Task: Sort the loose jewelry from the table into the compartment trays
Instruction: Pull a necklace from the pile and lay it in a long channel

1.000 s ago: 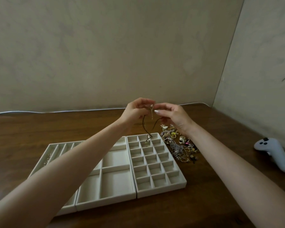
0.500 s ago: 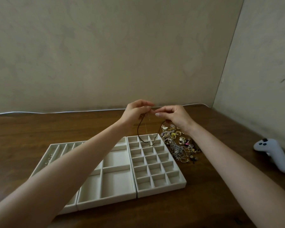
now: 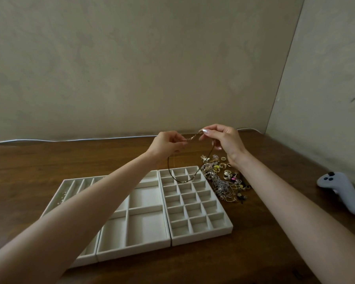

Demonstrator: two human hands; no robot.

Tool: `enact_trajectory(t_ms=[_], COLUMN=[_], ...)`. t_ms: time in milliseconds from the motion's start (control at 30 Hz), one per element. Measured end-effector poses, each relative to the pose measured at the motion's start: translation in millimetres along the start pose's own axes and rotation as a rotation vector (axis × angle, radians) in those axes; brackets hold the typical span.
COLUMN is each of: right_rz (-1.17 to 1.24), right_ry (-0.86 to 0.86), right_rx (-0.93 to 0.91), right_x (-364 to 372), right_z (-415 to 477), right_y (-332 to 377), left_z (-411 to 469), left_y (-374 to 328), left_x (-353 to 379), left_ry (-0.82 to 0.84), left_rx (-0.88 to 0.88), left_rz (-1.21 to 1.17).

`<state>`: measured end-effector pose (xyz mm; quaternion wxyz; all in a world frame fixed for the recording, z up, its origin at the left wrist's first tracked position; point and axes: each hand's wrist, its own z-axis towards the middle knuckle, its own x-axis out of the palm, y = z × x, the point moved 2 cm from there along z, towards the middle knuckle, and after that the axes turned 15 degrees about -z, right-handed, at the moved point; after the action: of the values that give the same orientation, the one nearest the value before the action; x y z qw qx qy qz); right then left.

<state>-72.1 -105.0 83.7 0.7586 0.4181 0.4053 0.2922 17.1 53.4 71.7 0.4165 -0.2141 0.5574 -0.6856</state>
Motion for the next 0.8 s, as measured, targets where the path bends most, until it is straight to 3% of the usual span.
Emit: enact_trajectory(t_ms=[133,400,533,633,800], right_rz=[-0.014,0.102,0.024,-0.093,-0.107], right_ry=[-0.054,0.011,0.178,0.28,0.145], right_rx=[0.011,0.057,0.017,-0.069,-0.071], right_x=[-1.0,0.3,5.5,14.5,19.0], right_z=[-0.3,-0.4,-0.7,-2.2,0.0], right_y=[-1.4,-4.5,-1.6,4.9,9.6], left_z=[-0.6,-1.5,-6.3,-5.5,1.5], left_y=[1.1,-7.8,-14.4,-16.6,-13.7], left_x=[-1.3,-0.3,6.2,11.2,4.8], left_ry=[0.002,-0.037,0.09,0.111,-0.005], left_rx=[-0.015,0.024,0.01,0.047,0.11], left_rz=[0.079,0.066,-0.216,-0.221,-0.093])
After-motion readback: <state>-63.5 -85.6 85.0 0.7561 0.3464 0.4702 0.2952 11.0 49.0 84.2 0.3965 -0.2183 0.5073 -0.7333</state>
